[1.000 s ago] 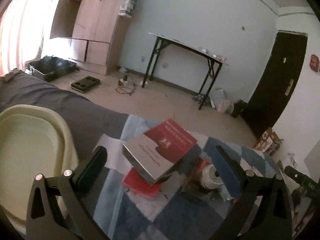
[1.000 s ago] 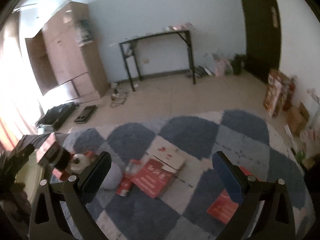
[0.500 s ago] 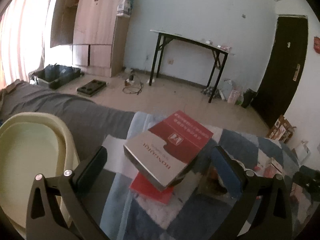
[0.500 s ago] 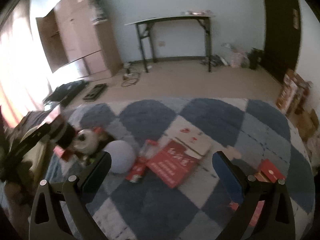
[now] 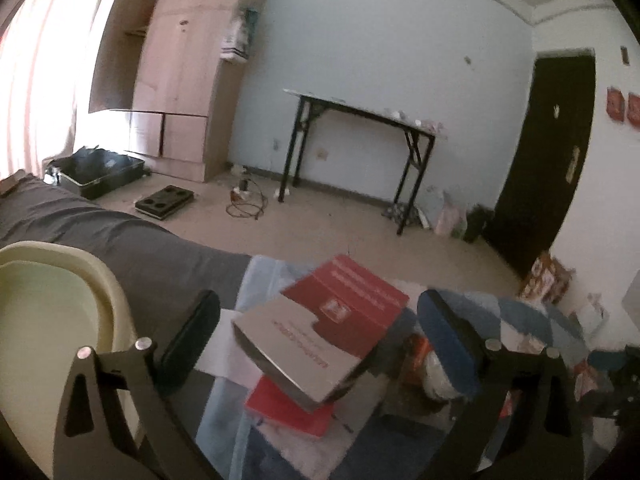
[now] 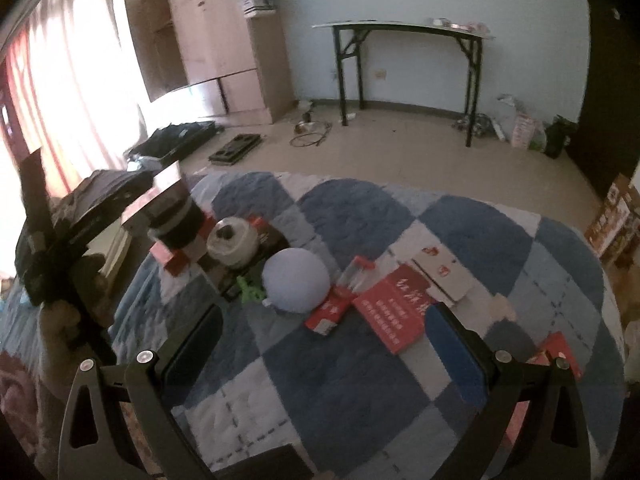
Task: Organize rigid objects
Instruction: 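Grasp the red-white box with the left tool while the right tool grasps a black sponge puck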
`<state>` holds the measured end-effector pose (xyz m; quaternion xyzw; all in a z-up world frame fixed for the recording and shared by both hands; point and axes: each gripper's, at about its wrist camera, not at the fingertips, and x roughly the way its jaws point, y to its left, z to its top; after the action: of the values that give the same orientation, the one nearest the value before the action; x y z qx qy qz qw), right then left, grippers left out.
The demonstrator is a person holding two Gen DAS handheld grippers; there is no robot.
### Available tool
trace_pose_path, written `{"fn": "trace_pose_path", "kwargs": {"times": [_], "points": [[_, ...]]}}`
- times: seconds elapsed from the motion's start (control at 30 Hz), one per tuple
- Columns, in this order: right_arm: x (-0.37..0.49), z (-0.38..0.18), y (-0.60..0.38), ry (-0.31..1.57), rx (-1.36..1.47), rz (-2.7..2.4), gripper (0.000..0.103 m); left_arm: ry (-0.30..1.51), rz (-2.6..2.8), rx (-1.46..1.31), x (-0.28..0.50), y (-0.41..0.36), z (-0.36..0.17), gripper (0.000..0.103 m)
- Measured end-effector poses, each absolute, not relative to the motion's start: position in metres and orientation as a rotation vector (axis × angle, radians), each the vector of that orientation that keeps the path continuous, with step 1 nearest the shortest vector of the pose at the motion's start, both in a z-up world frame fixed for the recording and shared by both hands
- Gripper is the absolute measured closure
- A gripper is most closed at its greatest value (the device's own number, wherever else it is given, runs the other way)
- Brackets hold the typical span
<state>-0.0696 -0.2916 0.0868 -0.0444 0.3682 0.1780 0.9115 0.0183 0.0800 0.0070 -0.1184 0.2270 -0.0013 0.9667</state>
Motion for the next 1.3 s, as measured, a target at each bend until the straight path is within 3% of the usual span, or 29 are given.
{"fn": "trace_pose_path", "kwargs": {"times": [0.07,0.1,0.3,0.5,0.77,0.83,1.0,1.17,1.23,1.27,1.3], "points": [[-0.070,0.089,-0.288,0.763,-0.108,0.405,0.000,0.476,0.007,-0.215,0.022,0.077,0.003,0.007],[-0.072,0.089,-0.286,0.771,-0.120,0.423,0.000,0.474,0.009,-0.214,0.022,0.077,0.002,0.017],[-0.090,0.085,-0.269,0.804,-0.294,0.535,0.000,0.461,-0.007,-0.244,0.019,0.079,0.004,0.034],[-0.115,0.075,-0.256,0.813,-0.531,0.622,0.000,0.460,-0.015,-0.224,0.019,0.074,0.005,0.037],[-0.122,0.047,-0.238,0.905,-0.693,0.669,0.000,0.459,-0.005,-0.248,0.018,0.076,0.005,0.037],[-0.123,0.043,-0.236,0.910,-0.719,0.674,0.000,0.456,-0.004,-0.243,0.018,0.076,0.003,0.033],[-0.125,0.028,-0.230,0.934,-0.762,0.700,0.000,0.415,0.041,-0.221,0.013,0.075,0.006,0.008],[-0.119,0.012,-0.228,0.982,-0.781,0.706,0.000,0.417,0.037,-0.233,0.016,0.072,0.006,0.005],[-0.120,0.005,-0.225,0.993,-0.807,0.721,0.000,0.418,0.030,-0.230,0.017,0.071,0.006,0.020],[-0.120,0.002,-0.224,0.997,-0.819,0.723,0.000,0.432,0.010,-0.233,0.019,0.072,0.006,0.041],[-0.119,0.001,-0.223,1.001,-0.820,0.721,0.000,0.446,-0.005,-0.245,0.021,0.072,0.006,0.053]]}}
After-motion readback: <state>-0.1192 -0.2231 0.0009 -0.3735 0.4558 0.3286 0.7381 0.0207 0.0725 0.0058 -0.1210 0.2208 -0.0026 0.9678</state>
